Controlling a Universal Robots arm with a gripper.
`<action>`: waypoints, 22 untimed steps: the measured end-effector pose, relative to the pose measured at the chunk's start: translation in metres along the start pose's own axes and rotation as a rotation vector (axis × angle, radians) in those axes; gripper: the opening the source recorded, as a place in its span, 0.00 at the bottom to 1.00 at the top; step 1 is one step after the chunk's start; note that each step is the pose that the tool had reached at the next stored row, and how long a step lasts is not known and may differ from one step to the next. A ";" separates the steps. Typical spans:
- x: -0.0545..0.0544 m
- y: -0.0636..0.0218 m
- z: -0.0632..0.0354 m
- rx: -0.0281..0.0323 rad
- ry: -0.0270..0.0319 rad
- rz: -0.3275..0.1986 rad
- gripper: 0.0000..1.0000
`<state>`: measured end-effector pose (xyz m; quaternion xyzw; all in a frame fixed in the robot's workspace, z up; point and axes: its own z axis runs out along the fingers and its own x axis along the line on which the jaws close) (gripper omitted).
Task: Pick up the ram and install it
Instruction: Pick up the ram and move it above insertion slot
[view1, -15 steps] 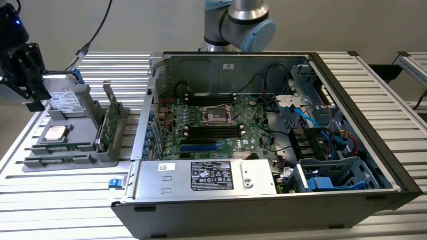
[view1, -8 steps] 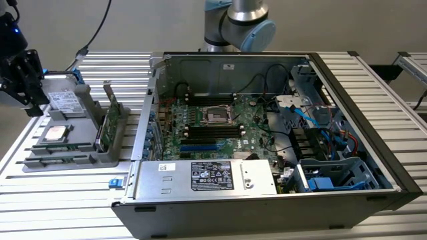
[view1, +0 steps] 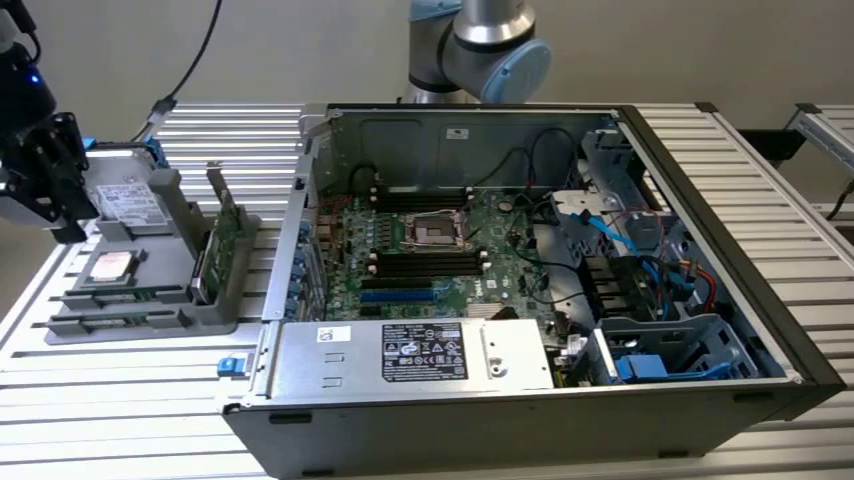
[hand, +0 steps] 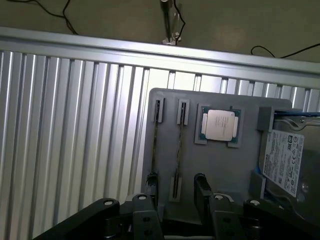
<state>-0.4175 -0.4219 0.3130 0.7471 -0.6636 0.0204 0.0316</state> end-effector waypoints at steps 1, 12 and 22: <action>0.000 0.0008 0.0018 -0.0001 0.0000 0.000 0.42; -0.002 0.0065 0.0219 -0.0003 0.0002 0.000 0.42; -0.002 0.0101 0.0400 -0.0052 -0.0002 0.000 0.42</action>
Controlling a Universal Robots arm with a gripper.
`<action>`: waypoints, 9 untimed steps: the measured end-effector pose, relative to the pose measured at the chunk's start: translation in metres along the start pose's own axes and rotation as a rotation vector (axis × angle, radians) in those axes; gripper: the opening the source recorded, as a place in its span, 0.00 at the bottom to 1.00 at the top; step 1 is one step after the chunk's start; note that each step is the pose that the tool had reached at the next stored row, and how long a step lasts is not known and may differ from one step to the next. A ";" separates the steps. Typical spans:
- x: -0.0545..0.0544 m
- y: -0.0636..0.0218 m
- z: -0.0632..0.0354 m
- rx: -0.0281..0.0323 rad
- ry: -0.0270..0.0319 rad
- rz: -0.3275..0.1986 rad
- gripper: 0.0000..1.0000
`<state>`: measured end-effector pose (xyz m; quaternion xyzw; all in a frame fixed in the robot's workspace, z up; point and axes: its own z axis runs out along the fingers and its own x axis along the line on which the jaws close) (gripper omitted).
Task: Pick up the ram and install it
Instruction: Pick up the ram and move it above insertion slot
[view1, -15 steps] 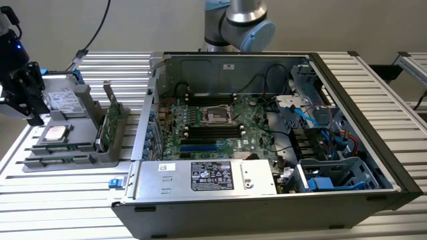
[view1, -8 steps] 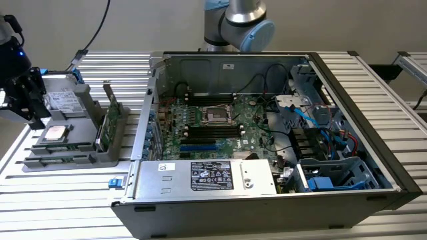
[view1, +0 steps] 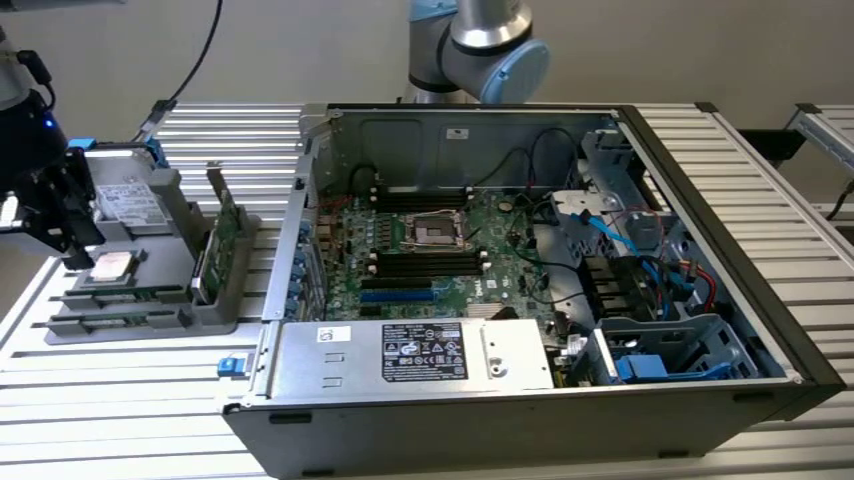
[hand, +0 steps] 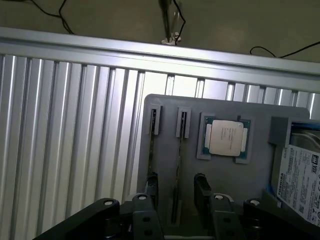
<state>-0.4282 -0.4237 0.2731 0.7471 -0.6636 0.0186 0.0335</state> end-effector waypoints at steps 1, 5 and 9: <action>0.001 0.0004 0.0019 -0.0012 -0.0002 0.000 0.42; 0.006 0.0022 0.0084 -0.0044 -0.0006 0.000 0.42; 0.014 0.0035 0.0152 -0.0046 -0.0007 0.000 0.42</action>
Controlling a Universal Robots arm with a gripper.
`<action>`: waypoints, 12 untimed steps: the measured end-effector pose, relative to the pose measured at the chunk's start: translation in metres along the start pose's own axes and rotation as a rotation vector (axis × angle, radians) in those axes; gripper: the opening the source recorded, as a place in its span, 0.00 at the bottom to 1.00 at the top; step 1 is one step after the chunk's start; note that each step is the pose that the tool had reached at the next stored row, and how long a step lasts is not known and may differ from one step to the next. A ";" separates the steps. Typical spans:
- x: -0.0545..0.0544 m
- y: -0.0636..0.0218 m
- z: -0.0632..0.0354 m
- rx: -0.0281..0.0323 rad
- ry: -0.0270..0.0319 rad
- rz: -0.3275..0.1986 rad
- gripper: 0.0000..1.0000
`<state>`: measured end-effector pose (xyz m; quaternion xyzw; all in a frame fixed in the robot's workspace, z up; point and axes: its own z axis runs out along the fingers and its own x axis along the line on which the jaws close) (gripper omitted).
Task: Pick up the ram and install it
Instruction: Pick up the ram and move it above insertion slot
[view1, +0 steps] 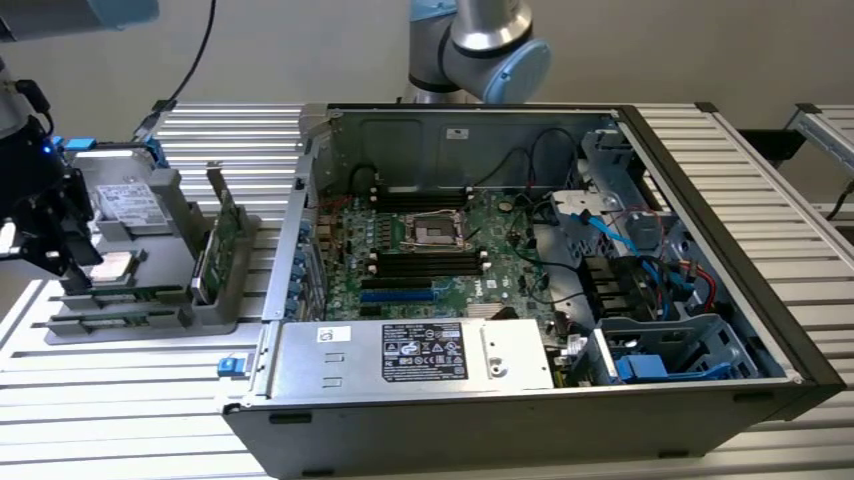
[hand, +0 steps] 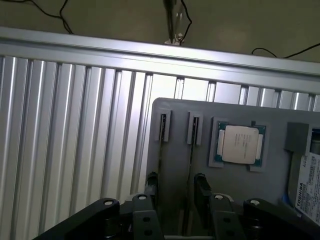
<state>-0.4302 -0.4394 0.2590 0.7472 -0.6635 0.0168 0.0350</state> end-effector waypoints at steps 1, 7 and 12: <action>0.002 0.0002 0.0019 0.0000 0.0000 0.000 0.42; 0.012 0.0012 0.0137 0.0000 -0.0003 0.000 0.42; 0.018 -0.0002 0.0225 0.0003 -0.0013 0.000 0.42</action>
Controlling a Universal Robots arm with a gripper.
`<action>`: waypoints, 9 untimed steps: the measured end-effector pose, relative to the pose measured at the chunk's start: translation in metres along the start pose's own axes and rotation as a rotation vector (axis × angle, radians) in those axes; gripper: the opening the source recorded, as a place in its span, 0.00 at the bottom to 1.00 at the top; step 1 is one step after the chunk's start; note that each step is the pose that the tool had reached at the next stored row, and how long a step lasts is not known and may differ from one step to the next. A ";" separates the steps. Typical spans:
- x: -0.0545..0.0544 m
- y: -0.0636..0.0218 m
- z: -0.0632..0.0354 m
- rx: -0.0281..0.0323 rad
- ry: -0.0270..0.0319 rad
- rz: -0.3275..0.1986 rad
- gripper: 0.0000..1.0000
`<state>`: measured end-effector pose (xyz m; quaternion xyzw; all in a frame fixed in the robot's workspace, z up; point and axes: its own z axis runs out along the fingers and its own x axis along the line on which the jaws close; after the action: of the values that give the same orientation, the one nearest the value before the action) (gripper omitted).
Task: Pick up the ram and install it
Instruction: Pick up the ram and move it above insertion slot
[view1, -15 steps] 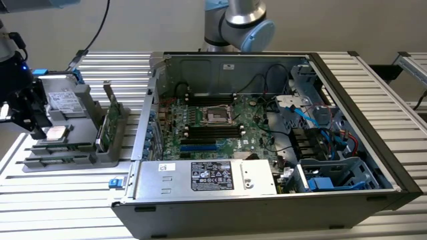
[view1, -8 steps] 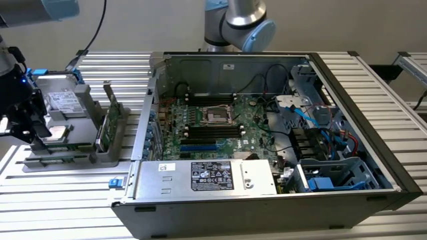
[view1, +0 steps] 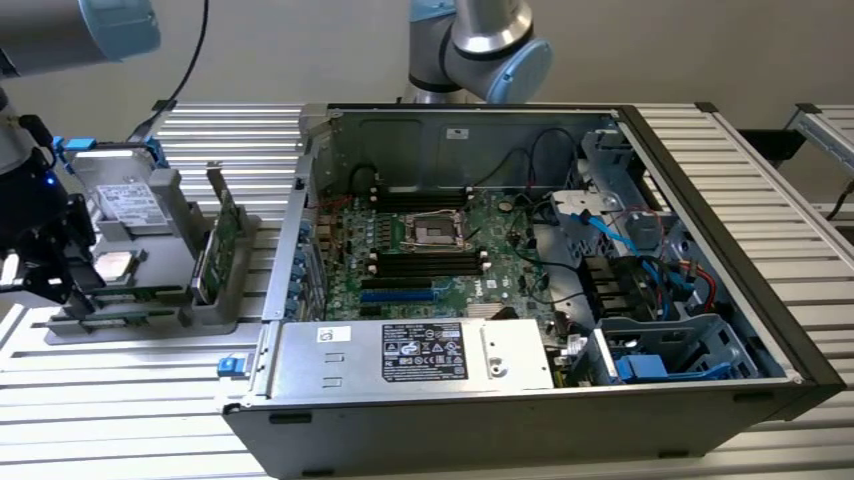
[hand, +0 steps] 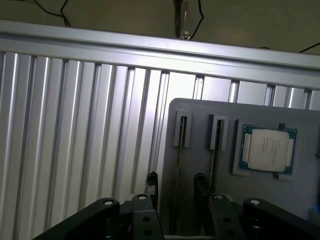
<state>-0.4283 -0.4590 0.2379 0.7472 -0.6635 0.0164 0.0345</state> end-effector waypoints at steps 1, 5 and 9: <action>0.000 -0.0014 0.0014 0.0001 -0.0002 0.000 0.42; 0.001 -0.0074 0.0078 0.0009 -0.0012 0.000 0.42; 0.002 -0.0147 0.0155 0.0010 -0.0023 0.000 0.42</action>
<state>-0.4138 -0.4600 0.2222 0.7472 -0.6635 0.0159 0.0333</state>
